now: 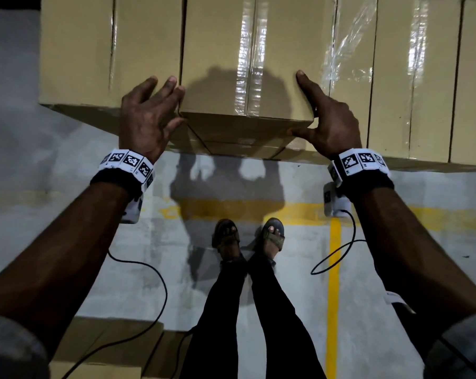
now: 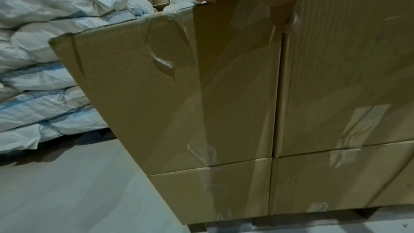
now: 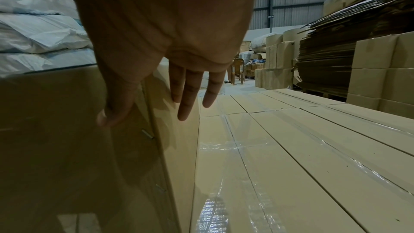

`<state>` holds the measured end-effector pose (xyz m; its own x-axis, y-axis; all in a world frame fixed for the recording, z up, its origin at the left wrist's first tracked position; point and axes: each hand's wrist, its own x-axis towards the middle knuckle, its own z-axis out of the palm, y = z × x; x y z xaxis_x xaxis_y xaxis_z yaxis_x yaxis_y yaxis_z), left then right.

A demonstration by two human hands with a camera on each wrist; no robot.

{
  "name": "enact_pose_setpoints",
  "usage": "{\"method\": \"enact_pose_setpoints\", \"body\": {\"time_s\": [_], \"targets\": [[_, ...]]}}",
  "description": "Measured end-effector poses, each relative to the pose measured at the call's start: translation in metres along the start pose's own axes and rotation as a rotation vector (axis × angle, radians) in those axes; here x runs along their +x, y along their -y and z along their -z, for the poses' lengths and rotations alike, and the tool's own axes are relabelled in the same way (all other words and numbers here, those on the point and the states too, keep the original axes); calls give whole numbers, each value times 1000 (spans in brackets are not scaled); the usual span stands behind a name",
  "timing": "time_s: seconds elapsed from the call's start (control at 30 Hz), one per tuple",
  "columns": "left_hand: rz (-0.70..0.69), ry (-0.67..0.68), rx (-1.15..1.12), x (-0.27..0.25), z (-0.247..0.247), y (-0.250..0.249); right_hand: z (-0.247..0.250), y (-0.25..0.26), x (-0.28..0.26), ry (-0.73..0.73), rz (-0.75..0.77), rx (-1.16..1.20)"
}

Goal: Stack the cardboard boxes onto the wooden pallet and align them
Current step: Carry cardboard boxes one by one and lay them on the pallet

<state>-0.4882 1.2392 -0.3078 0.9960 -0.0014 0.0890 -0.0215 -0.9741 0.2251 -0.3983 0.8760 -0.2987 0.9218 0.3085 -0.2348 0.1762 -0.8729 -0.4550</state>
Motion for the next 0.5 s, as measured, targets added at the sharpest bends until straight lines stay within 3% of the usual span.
{"method": "enact_pose_setpoints", "body": {"time_s": [0.2,0.37,0.5], "targets": [[42,86,30,3,8,-8,5,5,-1,76,28,-83],[83,353,119,-4,38,-27,41,20,-18,129,-52,-82],[138,400,-58,-43,78,-70,78,44,-56,141,-59,-5]]}}
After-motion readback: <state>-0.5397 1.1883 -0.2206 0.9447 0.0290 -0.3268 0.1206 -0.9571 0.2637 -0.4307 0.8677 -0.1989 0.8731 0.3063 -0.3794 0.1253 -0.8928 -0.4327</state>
